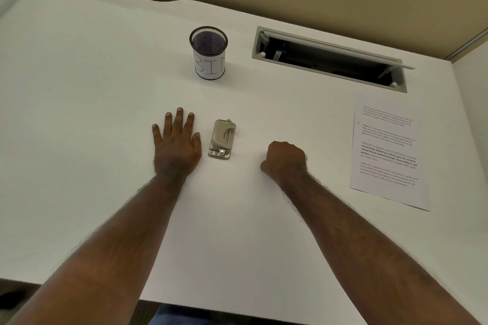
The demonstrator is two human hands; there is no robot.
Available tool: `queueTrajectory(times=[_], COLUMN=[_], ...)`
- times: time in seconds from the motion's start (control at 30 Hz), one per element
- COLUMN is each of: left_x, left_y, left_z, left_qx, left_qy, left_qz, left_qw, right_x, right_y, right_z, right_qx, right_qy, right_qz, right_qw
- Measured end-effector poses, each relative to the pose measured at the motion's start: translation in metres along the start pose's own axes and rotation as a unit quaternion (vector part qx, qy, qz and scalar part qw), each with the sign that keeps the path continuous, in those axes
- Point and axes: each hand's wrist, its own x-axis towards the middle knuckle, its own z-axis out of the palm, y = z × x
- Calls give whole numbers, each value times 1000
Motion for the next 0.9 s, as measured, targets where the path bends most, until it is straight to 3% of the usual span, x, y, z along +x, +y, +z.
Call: queueTrajectory(times=[0.1, 0.2, 0.33, 0.43, 0.63, 0.9], left_x=[1, 1, 0, 1, 2, 2], left_y=[0, 0, 0, 0, 1, 0], left_z=[0, 1, 1, 1, 1, 1], left_qx=[1, -5, -7, -3, -7, -11], left_qy=[-2, -4, 2, 0, 0, -5], left_qz=[3, -3, -1, -1, -2, -14], left_qw=[1000, 1000, 1000, 1000, 1000, 1000], right_x=[2, 9, 14, 15, 26, 106], right_y=[6, 28, 63, 75, 58, -44], right_z=[4, 8, -6, -22, -55, -143], right_qx=[37, 142, 379, 464, 506, 415], right_qy=[18, 53, 82, 85, 87, 132], right_qz=[6, 37, 78, 66, -9, -111], right_qw=[999, 988, 918, 879, 858, 893])
